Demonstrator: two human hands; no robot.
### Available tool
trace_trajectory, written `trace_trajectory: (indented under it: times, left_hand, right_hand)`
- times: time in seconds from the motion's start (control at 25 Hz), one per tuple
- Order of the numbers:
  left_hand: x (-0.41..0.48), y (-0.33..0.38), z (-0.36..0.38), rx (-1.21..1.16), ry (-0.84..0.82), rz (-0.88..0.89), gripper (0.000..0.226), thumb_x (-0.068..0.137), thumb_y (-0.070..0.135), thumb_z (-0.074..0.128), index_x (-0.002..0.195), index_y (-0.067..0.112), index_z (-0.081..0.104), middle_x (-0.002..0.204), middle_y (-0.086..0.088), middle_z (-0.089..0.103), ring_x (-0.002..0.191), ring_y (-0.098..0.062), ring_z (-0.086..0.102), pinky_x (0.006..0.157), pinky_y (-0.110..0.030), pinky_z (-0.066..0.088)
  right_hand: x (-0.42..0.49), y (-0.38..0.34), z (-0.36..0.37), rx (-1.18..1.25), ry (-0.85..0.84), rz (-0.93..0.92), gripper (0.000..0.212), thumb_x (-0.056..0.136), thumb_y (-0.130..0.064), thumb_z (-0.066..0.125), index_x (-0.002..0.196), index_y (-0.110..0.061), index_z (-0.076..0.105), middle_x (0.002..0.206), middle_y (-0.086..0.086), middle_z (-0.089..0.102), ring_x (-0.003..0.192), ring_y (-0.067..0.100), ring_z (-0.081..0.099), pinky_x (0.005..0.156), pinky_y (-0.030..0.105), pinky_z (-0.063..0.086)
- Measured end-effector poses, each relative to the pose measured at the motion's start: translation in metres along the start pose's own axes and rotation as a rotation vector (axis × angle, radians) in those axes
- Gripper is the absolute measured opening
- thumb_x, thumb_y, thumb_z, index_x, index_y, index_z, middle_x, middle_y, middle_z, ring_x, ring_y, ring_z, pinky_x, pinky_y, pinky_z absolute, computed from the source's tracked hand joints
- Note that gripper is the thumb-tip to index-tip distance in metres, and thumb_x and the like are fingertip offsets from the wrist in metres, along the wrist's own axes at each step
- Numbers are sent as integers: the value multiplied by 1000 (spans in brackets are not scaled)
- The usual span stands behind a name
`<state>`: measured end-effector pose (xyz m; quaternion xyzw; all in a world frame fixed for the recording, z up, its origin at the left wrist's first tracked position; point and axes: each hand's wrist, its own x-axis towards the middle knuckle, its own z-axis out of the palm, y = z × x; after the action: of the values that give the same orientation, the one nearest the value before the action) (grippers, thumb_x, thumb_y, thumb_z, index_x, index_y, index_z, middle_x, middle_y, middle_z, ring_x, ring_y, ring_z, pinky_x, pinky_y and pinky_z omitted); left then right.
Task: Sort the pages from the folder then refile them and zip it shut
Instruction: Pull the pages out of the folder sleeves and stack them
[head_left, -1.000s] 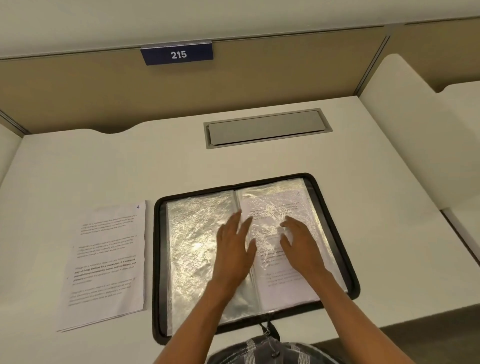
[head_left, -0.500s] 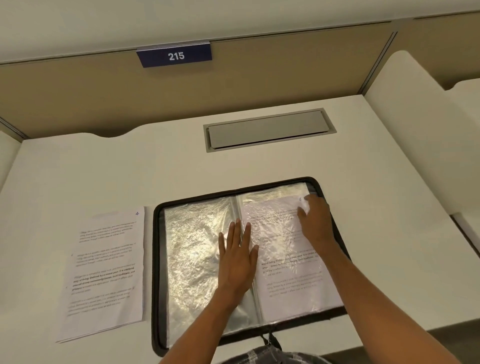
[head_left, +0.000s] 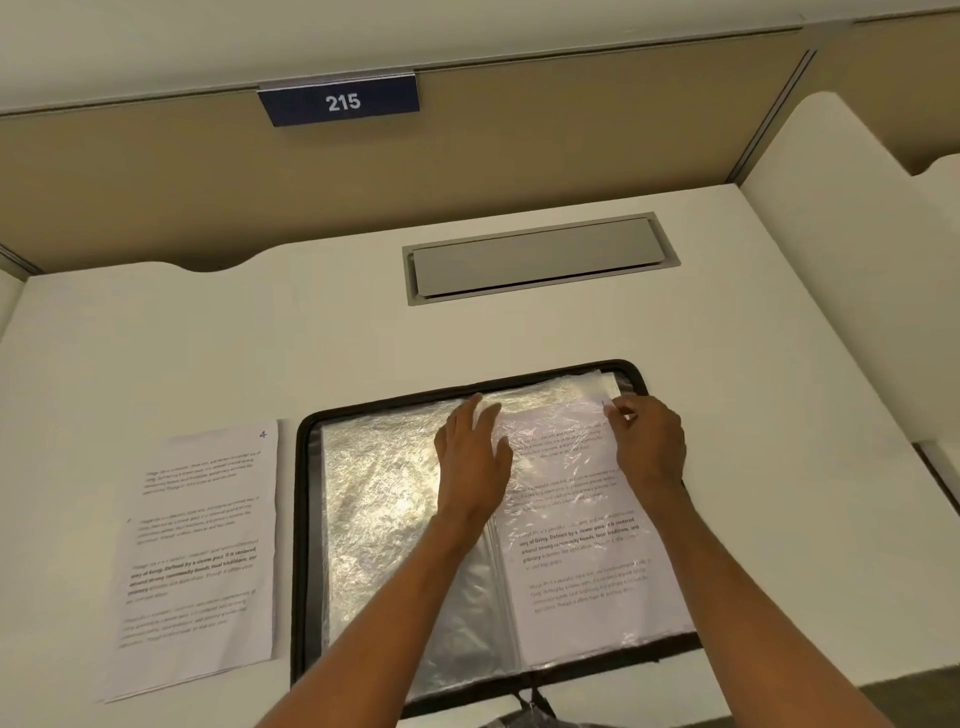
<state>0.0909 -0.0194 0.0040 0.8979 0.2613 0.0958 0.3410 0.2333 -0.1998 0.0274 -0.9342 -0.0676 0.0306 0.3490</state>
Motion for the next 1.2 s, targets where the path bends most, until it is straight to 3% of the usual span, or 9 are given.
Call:
trace_trajectory:
  times: [0.12, 0.28, 0.4, 0.52, 0.76, 0.84, 0.92, 1.04, 1.2]
  left_hand:
    - [28, 4, -4, -12, -18, 4, 47, 102, 24, 60, 148, 20, 54, 155, -5, 46, 147, -24, 34, 122, -49, 25]
    - [54, 4, -6, -7, -76, 67, 44, 104, 30, 60, 147, 22, 56, 148, 1, 54, 141, -20, 40, 118, -44, 29]
    - [64, 3, -5, -10, -107, 89, 41, 104, 31, 59, 144, 23, 58, 144, 1, 58, 138, -20, 44, 113, -43, 32]
    - [70, 0, -2, -49, -125, 95, 34, 103, 31, 62, 137, 25, 66, 134, 3, 65, 130, -20, 52, 110, -46, 39]
    - [74, -1, 0, -37, -88, 166, 7, 95, 25, 72, 100, 26, 76, 105, 9, 71, 104, -15, 60, 96, -43, 42]
    - [71, -1, 0, -13, -62, 192, 5, 95, 26, 73, 99, 27, 77, 102, 11, 71, 101, -13, 58, 94, -38, 38]
    - [68, -4, 1, -3, -25, 223, 5, 95, 26, 73, 98, 27, 77, 101, 13, 72, 100, -11, 57, 92, -32, 32]
    - [62, -8, 4, 33, 12, 260, 5, 95, 27, 74, 98, 26, 78, 102, 13, 72, 100, -11, 55, 88, -28, 26]
    - [57, -14, 9, 57, 34, 302, 8, 94, 24, 74, 100, 27, 79, 105, 12, 72, 104, -14, 58, 90, -27, 27]
  right_hand:
    - [-5, 1, -3, 54, 20, 0, 17, 96, -23, 71, 110, -14, 76, 101, 6, 74, 91, 25, 70, 78, 33, 53]
    - [-10, -2, -9, 38, 26, -33, 4, 95, -16, 72, 92, -20, 72, 81, -3, 71, 75, 18, 68, 66, 30, 54]
    - [-10, 3, -10, 109, 19, -72, 8, 92, -12, 74, 93, -19, 73, 94, -5, 70, 87, 17, 66, 74, 31, 55]
    - [-6, 5, -15, 259, -15, -18, 8, 89, -11, 78, 90, -18, 74, 93, -3, 73, 86, 16, 68, 74, 15, 52]
    - [-3, 0, -23, 370, -106, 94, 11, 87, -13, 80, 93, -16, 71, 93, -5, 74, 87, 13, 69, 85, 37, 60]
    - [-5, -7, -24, 255, -13, 12, 18, 89, -10, 77, 103, -13, 67, 103, -1, 69, 95, 18, 64, 86, 39, 58]
    - [-1, -28, -24, 170, 83, -221, 22, 93, -8, 70, 113, -12, 64, 111, -1, 64, 102, 18, 60, 88, 32, 53]
    - [24, -80, -10, 160, -219, -445, 20, 99, -5, 58, 116, -13, 68, 113, -4, 67, 101, 11, 63, 91, 21, 50]
    - [59, -121, 32, -441, -814, -530, 24, 99, -5, 54, 104, -16, 75, 106, 4, 71, 88, 21, 66, 79, 33, 54]
